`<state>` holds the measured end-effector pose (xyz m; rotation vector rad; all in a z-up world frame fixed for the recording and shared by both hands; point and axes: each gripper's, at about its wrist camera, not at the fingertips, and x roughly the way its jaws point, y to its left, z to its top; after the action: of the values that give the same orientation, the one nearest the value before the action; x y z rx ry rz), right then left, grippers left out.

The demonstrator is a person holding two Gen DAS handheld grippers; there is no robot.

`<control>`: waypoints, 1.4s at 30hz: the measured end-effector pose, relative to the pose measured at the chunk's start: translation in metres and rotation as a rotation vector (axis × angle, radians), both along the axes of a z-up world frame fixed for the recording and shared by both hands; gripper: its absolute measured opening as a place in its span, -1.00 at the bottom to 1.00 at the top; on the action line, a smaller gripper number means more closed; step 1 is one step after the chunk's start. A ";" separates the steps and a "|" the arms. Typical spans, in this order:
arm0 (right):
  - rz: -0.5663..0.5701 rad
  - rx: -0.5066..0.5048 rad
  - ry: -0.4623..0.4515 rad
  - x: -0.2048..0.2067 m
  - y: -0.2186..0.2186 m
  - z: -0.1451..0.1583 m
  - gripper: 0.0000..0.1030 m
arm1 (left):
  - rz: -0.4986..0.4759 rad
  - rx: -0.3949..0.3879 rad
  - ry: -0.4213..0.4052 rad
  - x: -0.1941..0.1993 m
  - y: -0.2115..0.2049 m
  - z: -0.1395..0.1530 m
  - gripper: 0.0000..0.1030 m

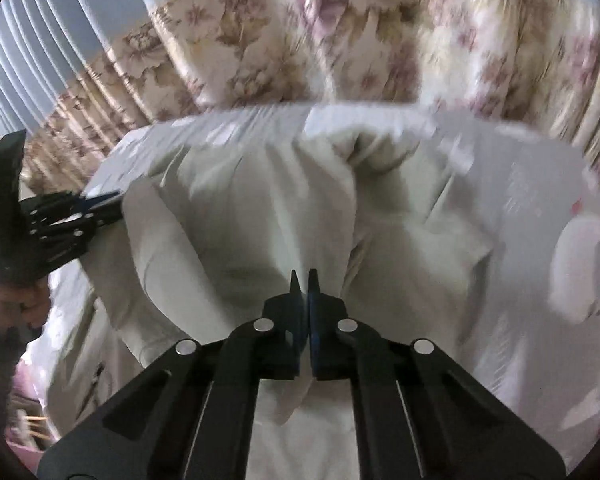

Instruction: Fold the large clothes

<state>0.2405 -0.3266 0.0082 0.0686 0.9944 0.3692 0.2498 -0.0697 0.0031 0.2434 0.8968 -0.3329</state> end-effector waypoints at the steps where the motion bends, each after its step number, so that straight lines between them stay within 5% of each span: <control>1: -0.013 -0.014 -0.025 0.004 -0.001 0.005 -0.94 | 0.022 -0.002 -0.029 0.003 0.002 0.007 -0.84; 7: -0.089 -0.121 -0.296 0.024 -0.003 0.046 -0.95 | 0.118 -0.030 -0.312 0.009 0.015 0.059 -0.86; 11: -0.095 -0.161 -0.426 0.031 0.000 0.034 -0.95 | 0.134 -0.051 -0.460 0.007 0.021 0.055 -0.86; 19: -0.031 -0.180 -0.284 0.002 -0.005 -0.033 -0.95 | 0.084 -0.077 -0.201 -0.033 0.025 -0.036 -0.87; 29: 0.079 -0.223 -0.210 -0.074 -0.006 -0.064 -0.88 | 0.006 -0.138 -0.083 -0.109 0.033 -0.057 -0.87; 31: 0.053 -0.218 -0.209 -0.077 -0.013 -0.059 -0.62 | 0.006 -0.183 -0.066 -0.118 0.039 -0.048 -0.87; 33: 0.020 -0.198 -0.211 -0.081 -0.020 -0.048 0.00 | 0.005 -0.200 -0.071 -0.123 0.043 -0.036 -0.86; 38: -0.050 -0.143 -0.298 -0.087 -0.027 0.007 0.35 | 0.024 -0.218 -0.156 -0.117 0.042 0.018 -0.82; 42: -0.057 0.039 -0.281 -0.068 -0.018 0.037 0.55 | 0.063 -0.245 -0.165 -0.087 0.034 0.039 -0.01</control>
<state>0.1723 -0.3446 0.0450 0.0781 0.7065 0.3357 0.1624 -0.0358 0.0422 0.0154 0.6921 -0.3560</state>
